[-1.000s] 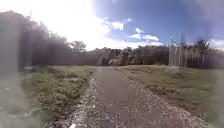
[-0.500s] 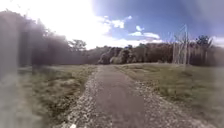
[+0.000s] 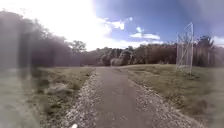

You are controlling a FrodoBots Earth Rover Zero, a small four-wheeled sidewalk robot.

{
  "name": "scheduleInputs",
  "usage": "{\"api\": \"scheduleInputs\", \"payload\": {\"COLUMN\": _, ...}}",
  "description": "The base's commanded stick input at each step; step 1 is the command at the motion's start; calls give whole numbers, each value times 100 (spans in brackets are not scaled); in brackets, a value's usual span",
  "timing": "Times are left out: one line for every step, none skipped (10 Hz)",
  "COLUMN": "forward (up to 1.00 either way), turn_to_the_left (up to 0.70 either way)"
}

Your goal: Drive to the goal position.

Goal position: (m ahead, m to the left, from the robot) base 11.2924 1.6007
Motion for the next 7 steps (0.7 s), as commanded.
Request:
{"api": "scheduleInputs", "payload": {"forward": 100, "turn_to_the_left": 0}}
{"api": "scheduleInputs", "payload": {"forward": 100, "turn_to_the_left": 1}}
{"api": "scheduleInputs", "payload": {"forward": 100, "turn_to_the_left": 2}}
{"api": "scheduleInputs", "payload": {"forward": 100, "turn_to_the_left": 15}}
{"api": "scheduleInputs", "payload": {"forward": 100, "turn_to_the_left": 12}}
{"api": "scheduleInputs", "payload": {"forward": 100, "turn_to_the_left": 0}}
{"api": "scheduleInputs", "payload": {"forward": 100, "turn_to_the_left": 0}}
